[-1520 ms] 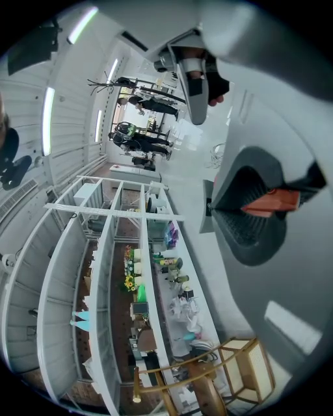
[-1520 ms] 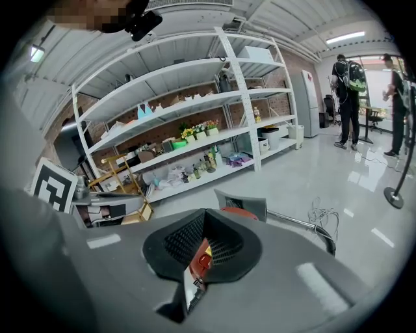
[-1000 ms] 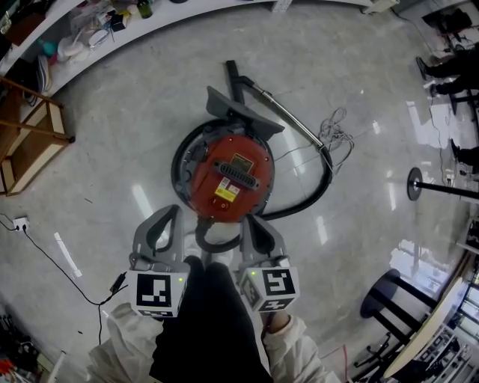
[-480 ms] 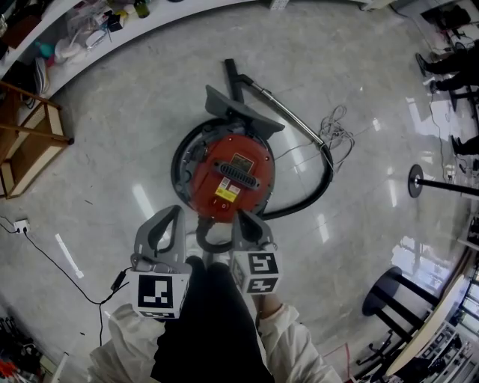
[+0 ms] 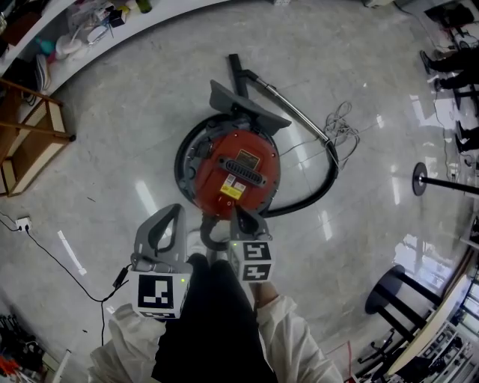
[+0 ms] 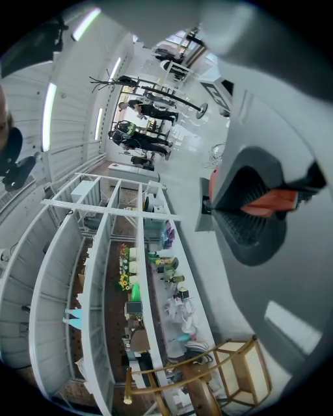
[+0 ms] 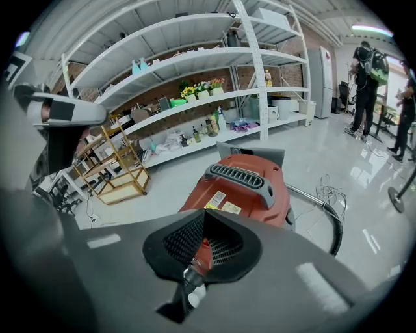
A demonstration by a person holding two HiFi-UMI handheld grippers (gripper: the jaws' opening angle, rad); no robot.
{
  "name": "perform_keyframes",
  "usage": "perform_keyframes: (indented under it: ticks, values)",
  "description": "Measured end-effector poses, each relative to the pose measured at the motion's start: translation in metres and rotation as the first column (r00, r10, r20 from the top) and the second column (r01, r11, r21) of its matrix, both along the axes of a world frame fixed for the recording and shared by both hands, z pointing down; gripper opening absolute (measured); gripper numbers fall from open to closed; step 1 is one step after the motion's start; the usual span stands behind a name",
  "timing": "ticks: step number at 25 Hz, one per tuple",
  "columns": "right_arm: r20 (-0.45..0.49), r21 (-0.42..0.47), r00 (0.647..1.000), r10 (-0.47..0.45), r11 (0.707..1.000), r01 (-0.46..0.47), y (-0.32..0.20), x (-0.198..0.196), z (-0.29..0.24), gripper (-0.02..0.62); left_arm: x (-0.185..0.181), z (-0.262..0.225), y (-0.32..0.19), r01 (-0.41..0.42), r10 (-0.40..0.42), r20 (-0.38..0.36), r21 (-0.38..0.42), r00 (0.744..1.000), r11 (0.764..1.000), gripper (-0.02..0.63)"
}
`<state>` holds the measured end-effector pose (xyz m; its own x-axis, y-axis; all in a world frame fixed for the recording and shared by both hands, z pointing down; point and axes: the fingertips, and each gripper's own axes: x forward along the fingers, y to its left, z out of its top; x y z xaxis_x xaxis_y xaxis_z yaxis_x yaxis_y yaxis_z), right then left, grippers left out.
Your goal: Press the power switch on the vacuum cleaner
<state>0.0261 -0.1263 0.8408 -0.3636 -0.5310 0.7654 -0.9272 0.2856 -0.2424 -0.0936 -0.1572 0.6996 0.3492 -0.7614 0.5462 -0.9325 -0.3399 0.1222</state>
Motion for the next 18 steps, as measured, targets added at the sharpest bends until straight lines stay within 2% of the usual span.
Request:
perform_keyframes:
  ticks: [18]
  values:
    - [-0.015, -0.067, 1.0, -0.017, 0.998, 0.016, 0.001, -0.005, 0.03, 0.0, -0.006, 0.003, -0.007, 0.022, -0.022, -0.006, -0.008, 1.0, 1.0, 0.0]
